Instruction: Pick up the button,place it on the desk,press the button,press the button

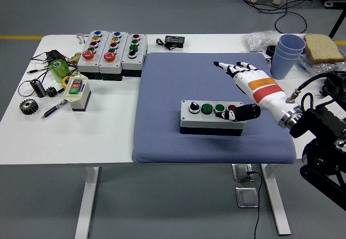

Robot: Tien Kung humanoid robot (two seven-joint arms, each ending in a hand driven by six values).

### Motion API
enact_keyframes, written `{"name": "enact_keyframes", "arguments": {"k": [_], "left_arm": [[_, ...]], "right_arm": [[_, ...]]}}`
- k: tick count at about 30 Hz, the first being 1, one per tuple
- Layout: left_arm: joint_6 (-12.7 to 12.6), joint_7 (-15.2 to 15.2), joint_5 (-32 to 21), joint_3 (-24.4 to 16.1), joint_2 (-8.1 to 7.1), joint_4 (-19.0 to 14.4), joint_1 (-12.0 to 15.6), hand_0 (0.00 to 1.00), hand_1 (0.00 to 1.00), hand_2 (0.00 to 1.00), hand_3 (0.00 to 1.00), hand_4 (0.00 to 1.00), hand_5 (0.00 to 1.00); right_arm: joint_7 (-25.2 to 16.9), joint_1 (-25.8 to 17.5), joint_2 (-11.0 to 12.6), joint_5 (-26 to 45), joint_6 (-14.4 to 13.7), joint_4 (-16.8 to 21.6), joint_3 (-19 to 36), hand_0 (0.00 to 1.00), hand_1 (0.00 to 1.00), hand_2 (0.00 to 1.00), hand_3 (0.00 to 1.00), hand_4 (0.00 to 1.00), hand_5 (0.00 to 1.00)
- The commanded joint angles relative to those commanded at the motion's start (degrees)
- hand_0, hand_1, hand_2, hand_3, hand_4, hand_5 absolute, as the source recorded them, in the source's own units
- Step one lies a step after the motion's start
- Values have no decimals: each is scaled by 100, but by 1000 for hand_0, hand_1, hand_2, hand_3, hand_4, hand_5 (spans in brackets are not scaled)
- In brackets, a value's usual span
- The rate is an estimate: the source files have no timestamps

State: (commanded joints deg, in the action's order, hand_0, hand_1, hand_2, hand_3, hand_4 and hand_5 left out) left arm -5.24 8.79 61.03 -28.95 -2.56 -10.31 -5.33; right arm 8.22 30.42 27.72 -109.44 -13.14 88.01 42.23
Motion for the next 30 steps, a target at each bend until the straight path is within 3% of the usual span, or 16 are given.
{"name": "enact_keyframes", "arguments": {"k": [1, 2, 8, 30], "left_arm": [[-1, -5, -31, 44, 0, 0, -1, 626, 662, 673, 590, 343, 654], [-2, -6, -42, 60, 1, 0, -2, 625, 662, 673, 590, 343, 654], [2, -14, -105, 137, 8, 0, -20, 626, 661, 673, 590, 342, 654], [9, -4, -78, 119, 28, 0, -1, 625, 661, 673, 590, 341, 654]], "right_arm": [[76, -93, 43, -1, 137, 10, -2, 218, 3, 268, 794, 975, 379], [106, -129, 60, -2, 203, 13, -3, 137, 2, 169, 662, 954, 513], [332, -274, 148, -61, 641, -18, 25, 135, 2, 166, 657, 953, 539], [392, -266, 132, -49, 627, -181, 5, 130, 2, 163, 657, 951, 571]]}}
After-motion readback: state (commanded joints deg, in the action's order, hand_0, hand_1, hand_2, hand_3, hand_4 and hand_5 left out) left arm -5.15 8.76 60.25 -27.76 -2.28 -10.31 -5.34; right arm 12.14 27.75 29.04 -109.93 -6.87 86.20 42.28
